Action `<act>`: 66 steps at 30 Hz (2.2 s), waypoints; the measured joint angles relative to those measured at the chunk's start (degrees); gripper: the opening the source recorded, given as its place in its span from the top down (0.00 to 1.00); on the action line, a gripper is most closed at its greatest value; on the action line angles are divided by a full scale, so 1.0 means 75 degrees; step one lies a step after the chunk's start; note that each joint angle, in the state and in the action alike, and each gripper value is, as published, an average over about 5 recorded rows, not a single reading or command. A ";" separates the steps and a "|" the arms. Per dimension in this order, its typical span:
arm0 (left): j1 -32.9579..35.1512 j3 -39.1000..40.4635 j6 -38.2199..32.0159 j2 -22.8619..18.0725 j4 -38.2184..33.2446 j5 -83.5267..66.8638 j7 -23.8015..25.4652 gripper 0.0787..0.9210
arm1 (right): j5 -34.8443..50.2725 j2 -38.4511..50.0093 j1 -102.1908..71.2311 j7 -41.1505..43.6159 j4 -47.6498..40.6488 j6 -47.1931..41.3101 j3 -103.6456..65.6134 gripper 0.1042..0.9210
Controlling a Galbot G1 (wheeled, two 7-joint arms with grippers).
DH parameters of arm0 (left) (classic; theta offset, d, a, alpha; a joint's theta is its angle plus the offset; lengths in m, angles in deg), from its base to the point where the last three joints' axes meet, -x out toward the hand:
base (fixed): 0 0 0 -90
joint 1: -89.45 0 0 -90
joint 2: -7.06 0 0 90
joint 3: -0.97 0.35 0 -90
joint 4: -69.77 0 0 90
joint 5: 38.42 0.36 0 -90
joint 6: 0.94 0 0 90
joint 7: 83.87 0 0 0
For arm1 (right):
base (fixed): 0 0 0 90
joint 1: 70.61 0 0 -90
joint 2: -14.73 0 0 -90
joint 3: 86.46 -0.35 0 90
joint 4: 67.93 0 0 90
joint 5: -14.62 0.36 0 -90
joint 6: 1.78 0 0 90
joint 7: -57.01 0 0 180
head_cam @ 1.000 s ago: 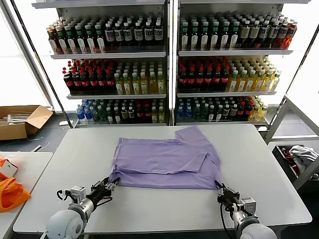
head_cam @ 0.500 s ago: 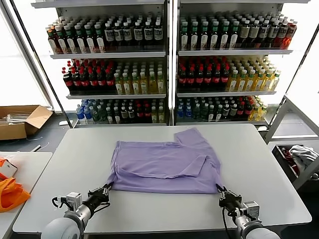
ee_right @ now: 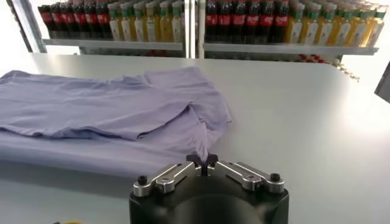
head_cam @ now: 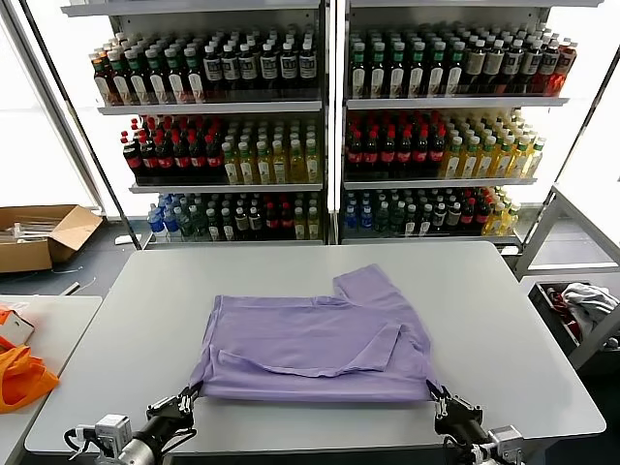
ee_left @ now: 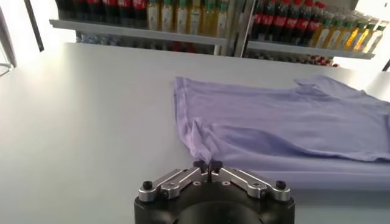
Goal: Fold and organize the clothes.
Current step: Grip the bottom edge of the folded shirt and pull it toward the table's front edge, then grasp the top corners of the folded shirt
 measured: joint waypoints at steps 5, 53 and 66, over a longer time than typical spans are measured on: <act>0.0483 -0.0170 0.0124 -0.0124 -0.0320 0.0059 -0.0031 0.97 | -0.0169 -0.0032 -0.0435 0.0043 0.0301 -0.0001 -0.0082 0.85; -0.5660 0.2580 -0.0083 0.2134 0.4353 -0.1011 0.1317 0.12 | 0.0771 0.0179 0.9033 0.3639 -0.6800 -0.1180 0.3214 0.12; -0.6471 0.3375 -0.0181 0.1889 0.5283 -0.0906 0.1556 0.17 | 0.0339 -0.0766 0.9823 0.3588 -0.8406 -0.1184 0.3827 0.25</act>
